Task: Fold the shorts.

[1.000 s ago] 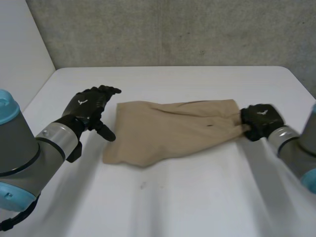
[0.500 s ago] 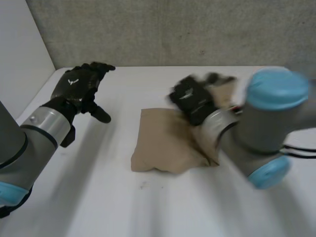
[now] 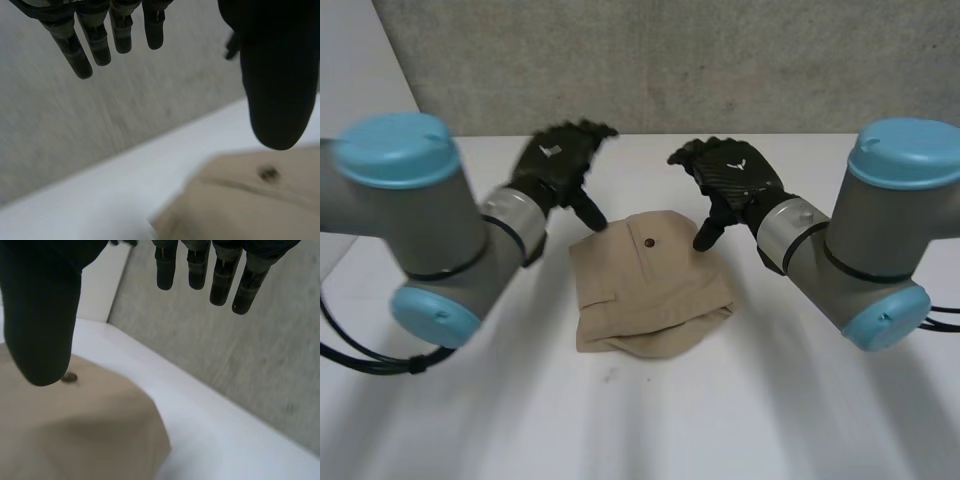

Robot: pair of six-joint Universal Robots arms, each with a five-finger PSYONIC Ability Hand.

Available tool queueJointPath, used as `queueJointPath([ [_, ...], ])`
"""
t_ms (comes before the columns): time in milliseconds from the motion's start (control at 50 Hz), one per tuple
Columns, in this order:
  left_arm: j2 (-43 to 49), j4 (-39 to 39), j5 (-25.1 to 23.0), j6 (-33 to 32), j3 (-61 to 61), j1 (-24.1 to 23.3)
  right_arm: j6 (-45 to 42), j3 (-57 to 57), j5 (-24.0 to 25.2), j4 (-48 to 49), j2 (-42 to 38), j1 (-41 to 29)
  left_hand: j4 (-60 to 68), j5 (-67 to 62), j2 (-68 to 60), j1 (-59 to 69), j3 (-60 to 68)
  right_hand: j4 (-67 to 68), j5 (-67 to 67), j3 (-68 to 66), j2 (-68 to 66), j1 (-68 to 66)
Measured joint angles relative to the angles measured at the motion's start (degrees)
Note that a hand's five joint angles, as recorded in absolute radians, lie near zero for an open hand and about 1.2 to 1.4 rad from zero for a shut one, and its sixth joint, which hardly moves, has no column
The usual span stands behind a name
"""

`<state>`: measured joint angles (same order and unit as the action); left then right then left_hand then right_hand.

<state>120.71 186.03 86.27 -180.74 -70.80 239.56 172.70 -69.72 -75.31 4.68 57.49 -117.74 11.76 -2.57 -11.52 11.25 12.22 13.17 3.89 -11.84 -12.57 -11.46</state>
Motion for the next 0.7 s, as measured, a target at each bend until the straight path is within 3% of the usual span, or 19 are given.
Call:
queueJointPath([
  [240,11.2,-12.1,11.6,-2.9,4.0,-4.5,-1.4,15.5,-0.3,-17.2,-16.0,-0.2,0.0,0.0,0.0,0.0,0.0,0.0,0.0,0.0,0.0,0.0],
  [460,13.0,-13.4,12.1,-13.8,3.4,-5.4,-10.8,13.5,-2.9,-20.0,-16.8,-0.3,0.0,0.0,0.0,-1.1,0.0,0.0,0.0,0.7,1.0,3.3],
  [580,12.5,-13.2,11.1,-15.0,3.9,-5.5,-14.0,12.3,-4.8,-19.7,-15.8,-0.5,0.0,0.2,0.0,-1.1,0.0,0.0,0.0,0.7,1.3,3.5],
  [700,6.3,-13.1,9.0,-14.7,4.0,-5.2,-12.9,8.8,-5.7,-16.5,-8.1,-0.5,0.0,0.2,0.0,-1.1,0.0,0.0,-0.2,0.7,1.3,3.5],
])
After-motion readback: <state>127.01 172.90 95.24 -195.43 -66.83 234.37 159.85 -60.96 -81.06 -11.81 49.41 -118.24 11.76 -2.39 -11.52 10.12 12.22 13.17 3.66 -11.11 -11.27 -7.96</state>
